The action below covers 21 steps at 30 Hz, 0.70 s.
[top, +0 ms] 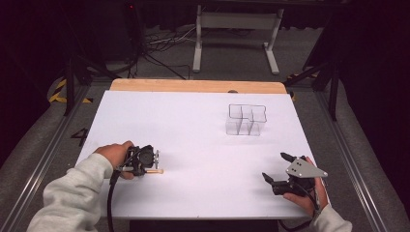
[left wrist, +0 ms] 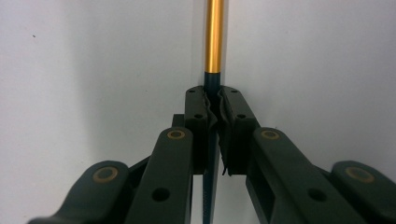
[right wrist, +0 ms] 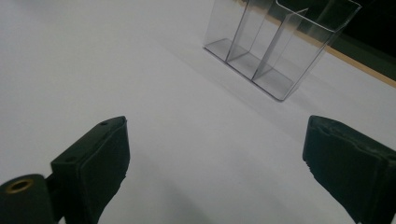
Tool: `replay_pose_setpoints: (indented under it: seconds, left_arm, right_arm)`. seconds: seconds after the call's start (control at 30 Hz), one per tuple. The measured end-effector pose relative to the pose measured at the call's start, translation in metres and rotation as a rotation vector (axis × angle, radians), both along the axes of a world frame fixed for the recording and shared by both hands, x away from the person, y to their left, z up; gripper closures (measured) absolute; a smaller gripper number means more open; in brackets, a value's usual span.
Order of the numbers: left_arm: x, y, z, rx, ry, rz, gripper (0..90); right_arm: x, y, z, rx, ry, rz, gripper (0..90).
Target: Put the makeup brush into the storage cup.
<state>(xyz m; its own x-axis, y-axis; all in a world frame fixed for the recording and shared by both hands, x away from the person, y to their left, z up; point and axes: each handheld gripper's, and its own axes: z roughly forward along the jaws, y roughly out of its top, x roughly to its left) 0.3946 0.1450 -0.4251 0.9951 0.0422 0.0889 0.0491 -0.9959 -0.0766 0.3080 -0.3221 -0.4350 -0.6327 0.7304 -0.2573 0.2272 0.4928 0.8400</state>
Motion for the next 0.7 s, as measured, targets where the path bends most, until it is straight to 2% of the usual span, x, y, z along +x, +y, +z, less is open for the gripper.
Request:
replay_pose_setpoints:
  seconds: [0.13,0.17,0.23,0.3,0.33,0.37,0.43,0.5,0.6,0.63,0.7]
  left_arm:
    - [-0.002,0.001,0.0,-0.009,-0.018,-0.007,82.9]
    - [-0.001,0.002,0.001,-0.012,-0.006,-0.002,82.9]
    - [-0.002,0.006,0.0,-0.049,-0.024,0.01,82.9]
    - [-0.002,0.008,0.001,-0.053,-0.026,0.011,83.0]
    - [-0.002,0.009,0.001,-0.064,-0.02,0.023,83.0]
    - [-0.003,0.011,0.0,-0.083,-0.035,0.029,83.0]
    - [-0.004,0.015,0.0,-0.108,-0.037,0.045,83.0]
    - [-0.004,0.017,0.001,-0.113,-0.034,0.041,83.0]
    - [-0.005,0.024,0.0,-0.164,-0.04,0.048,83.1]
    - [-0.006,0.025,0.002,-0.159,-0.053,0.047,83.1]
    - [-0.009,0.026,0.004,-0.182,-0.06,0.041,83.1]
  right_arm:
    - [0.0,-0.001,0.001,0.007,0.003,0.0,8.1]
    - [0.0,-0.001,0.001,0.024,0.01,0.001,8.1]
    - [0.0,-0.001,0.002,0.05,0.022,0.009,8.1]
    - [0.001,-0.001,0.002,0.051,0.021,0.009,8.1]
    - [0.001,-0.001,0.002,0.048,0.021,0.009,8.1]
    - [0.001,-0.001,0.002,0.047,0.022,0.008,8.1]
    - [0.001,-0.001,0.001,0.042,0.025,0.006,8.0]
    - [0.002,-0.001,0.001,0.044,0.024,0.004,7.9]
    - [0.002,-0.002,0.001,0.051,0.023,-0.003,7.8]
    - [0.002,-0.002,0.001,0.053,0.024,-0.006,7.8]
    - [0.003,-0.002,0.0,0.053,0.024,-0.005,7.8]
